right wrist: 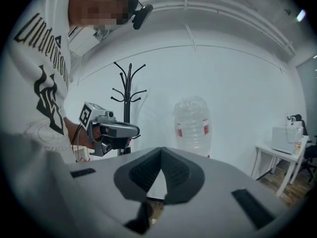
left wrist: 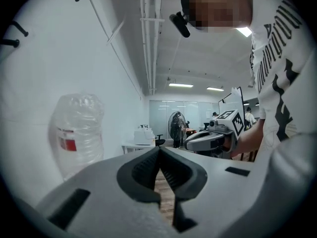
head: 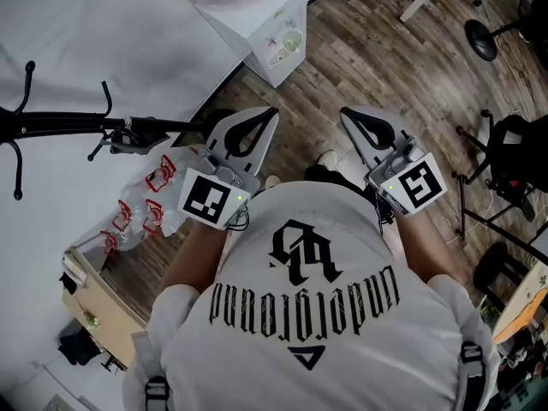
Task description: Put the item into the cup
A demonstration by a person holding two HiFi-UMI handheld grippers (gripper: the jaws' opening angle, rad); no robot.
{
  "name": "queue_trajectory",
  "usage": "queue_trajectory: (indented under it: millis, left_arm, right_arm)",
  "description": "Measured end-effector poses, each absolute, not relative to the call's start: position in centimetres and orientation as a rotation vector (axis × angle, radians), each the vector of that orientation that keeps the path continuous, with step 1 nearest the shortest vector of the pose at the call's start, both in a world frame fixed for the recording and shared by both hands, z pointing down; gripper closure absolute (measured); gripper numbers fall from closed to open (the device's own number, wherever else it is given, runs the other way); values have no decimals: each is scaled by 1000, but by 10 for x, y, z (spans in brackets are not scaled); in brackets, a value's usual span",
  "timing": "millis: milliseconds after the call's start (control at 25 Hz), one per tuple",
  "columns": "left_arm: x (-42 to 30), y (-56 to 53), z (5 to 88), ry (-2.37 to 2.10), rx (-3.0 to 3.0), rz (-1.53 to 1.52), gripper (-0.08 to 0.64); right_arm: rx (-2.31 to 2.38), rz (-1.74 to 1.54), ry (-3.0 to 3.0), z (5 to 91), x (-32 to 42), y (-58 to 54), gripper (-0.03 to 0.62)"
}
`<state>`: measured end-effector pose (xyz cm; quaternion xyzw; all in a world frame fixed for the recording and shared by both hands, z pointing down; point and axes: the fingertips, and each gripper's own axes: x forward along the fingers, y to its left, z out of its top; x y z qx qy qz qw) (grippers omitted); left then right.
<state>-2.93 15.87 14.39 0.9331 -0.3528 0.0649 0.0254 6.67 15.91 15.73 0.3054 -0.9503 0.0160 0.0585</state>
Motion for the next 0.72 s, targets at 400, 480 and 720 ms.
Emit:
queue_trajectory:
  millis: [400, 480, 720]
  left_arm:
    - [-115, 211, 136, -1055, 2917, 171, 553]
    - [-128, 221, 134, -1041, 2925, 161, 553]
    - [-158, 255, 128, -1014, 2952, 121, 552]
  right_arm:
    - [1014, 16, -2858, 138, -4, 222, 588]
    - [1038, 10, -2861, 135, -15, 234, 588]
    - [1069, -4, -2853, 132, -45, 275, 588]
